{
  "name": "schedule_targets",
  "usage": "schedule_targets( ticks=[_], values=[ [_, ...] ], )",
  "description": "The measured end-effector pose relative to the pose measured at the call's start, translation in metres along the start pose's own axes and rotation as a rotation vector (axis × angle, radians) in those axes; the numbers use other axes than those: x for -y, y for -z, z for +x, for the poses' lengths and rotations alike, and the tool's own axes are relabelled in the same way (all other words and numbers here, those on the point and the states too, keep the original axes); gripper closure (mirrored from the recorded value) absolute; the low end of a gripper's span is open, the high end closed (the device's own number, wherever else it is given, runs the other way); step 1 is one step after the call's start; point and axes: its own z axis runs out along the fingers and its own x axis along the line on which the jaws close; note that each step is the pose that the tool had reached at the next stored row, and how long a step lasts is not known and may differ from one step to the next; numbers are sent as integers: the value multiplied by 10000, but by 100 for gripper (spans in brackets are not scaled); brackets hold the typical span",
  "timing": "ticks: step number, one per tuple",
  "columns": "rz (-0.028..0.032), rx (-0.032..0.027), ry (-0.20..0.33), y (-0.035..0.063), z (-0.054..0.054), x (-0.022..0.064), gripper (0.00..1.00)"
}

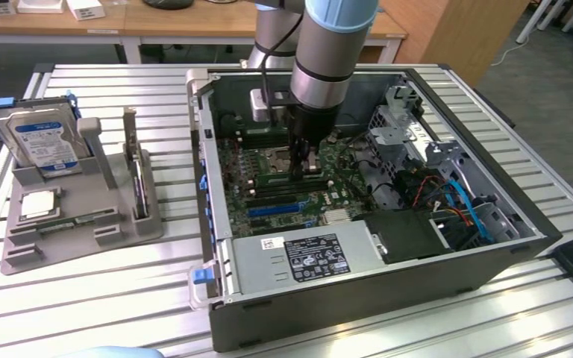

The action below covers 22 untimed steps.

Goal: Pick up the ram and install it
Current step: 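Insert the ram into the slot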

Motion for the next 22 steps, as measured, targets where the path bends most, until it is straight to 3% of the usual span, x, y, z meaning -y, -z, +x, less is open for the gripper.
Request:
schedule_targets(
  ticks=[22],
  values=[
    [48, 4, 1, -34, 1, 1, 86]
  ],
)
